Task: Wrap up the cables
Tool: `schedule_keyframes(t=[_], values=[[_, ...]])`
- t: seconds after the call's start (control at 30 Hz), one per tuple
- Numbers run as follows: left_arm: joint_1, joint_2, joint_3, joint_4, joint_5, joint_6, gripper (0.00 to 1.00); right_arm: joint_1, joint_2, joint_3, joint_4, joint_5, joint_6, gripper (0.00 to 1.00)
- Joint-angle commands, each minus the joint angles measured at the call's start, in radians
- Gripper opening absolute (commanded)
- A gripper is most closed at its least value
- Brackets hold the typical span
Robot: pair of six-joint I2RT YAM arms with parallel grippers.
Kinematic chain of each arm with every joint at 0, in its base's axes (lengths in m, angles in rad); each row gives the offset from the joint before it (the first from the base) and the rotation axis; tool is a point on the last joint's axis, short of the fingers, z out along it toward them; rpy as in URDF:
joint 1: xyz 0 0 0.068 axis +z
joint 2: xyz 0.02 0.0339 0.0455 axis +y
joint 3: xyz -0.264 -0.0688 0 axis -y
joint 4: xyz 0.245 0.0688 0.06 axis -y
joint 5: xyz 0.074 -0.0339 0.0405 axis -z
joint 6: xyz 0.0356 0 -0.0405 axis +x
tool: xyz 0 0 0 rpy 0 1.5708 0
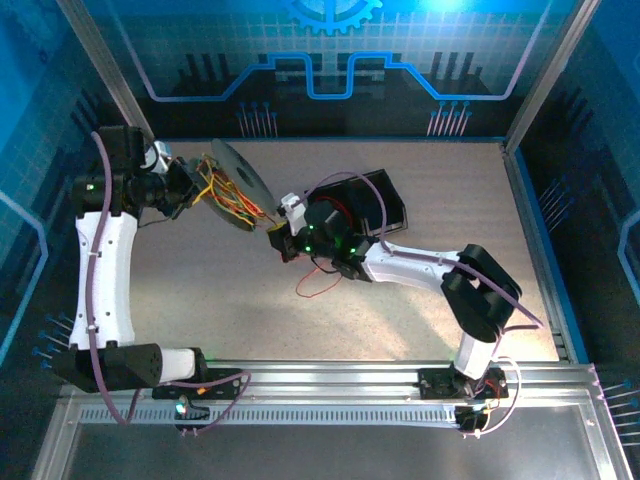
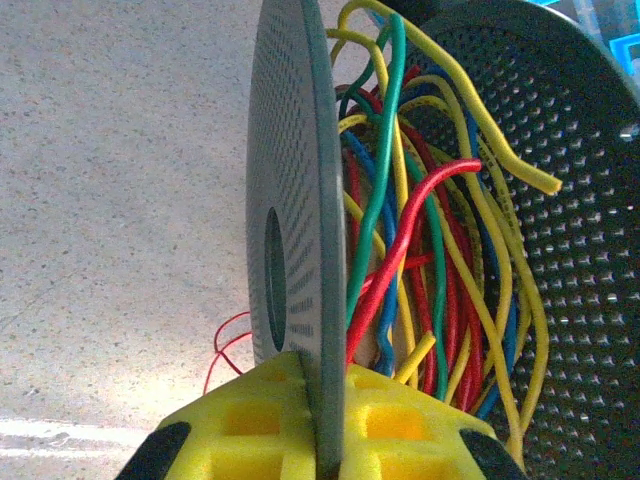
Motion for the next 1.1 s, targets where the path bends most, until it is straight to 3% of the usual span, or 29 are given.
schedule_keyframes(t=[0.0,0.2,0.43,0.67,0.87,1.0,1.07], values=[[0.06,-0.099,0.051,0.395,0.288,-0.146,0.0,-0.08,0.1,-0.103,-0.249,-0.016,0.055,0.0],[0.058,-0.126,0.058,0.348,0.305,-0.049,0.0,-0.07,-0.01,-0.127,-0.206,-0.104,0.037,0.0],[0.023,-0.17,0.004,0.302,0.282,0.097,0.0,-0.053,-0.175,-0.088,-0.208,-0.179,0.01,0.35],[-0.023,-0.187,-0.005,0.278,0.232,0.151,0.0,-0.055,-0.271,-0.059,-0.253,-0.227,0.019,0.49],[-0.056,-0.205,-0.01,0.269,0.169,0.184,0.0,-0.071,-0.385,-0.105,-0.24,-0.221,0.09,0.76],[-0.075,-0.219,-0.02,0.27,0.156,0.203,0.0,-0.086,-0.439,-0.104,-0.267,-0.182,0.123,0.83],[-0.08,-0.224,-0.024,0.268,0.143,0.209,0.0,-0.09,-0.458,-0.095,-0.301,-0.163,0.13,0.92]])
